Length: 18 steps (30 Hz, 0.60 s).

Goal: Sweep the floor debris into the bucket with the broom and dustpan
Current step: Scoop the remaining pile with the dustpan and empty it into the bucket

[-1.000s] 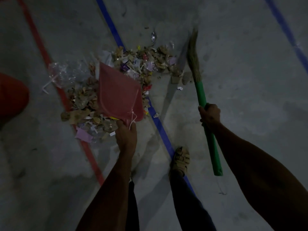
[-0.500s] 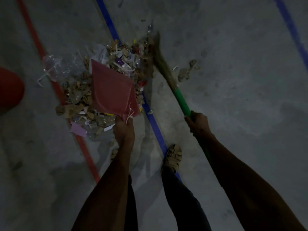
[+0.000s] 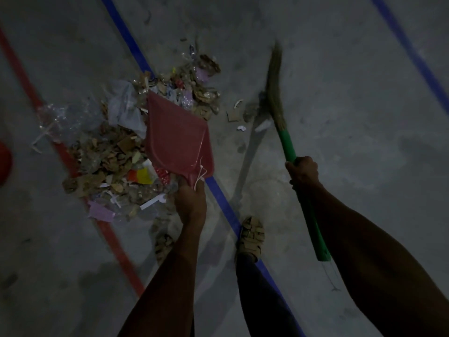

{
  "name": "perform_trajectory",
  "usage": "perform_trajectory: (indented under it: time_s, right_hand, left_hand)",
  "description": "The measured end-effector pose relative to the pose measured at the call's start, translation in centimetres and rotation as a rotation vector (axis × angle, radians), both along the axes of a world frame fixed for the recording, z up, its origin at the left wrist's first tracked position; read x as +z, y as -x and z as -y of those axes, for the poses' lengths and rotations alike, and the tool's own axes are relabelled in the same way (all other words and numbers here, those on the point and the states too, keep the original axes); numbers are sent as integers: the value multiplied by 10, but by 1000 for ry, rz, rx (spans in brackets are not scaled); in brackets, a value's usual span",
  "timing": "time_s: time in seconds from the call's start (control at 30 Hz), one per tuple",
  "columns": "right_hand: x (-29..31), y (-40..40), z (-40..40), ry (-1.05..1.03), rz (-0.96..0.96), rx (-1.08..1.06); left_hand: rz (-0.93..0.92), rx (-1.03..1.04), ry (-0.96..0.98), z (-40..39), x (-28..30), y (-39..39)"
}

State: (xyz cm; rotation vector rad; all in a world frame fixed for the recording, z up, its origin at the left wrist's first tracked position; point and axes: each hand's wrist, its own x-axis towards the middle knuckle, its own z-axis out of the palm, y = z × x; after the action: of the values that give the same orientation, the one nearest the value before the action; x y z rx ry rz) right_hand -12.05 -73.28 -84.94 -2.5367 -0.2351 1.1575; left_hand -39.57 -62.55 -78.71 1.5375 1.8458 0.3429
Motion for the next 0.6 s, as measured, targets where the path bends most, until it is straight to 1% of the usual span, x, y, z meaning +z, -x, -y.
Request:
perform_trajectory:
  time_s: [0.07,0.17,0.3,0.4,0.47,0.6]
  right_hand:
    - [-7,13,5,48,-24,53]
    - [-11,43,13,31,-58,181]
    - [-10,82,14,-2,-119,435]
    - [-4,109,13,-51,-112,604]
    - [3,125,14,-102,-88,621]
    - [25,149,22,-175,-28,536]
  left_hand:
    - [-10,13,5,2,0,1]
    - [-38,20,10,5,0,8]
    - [-89,73,8,6,3,23]
    - [-124,128,15,7,9,35]
    - [-156,156,26,6,14,45]
    - [-182,178,44,6,27,64]
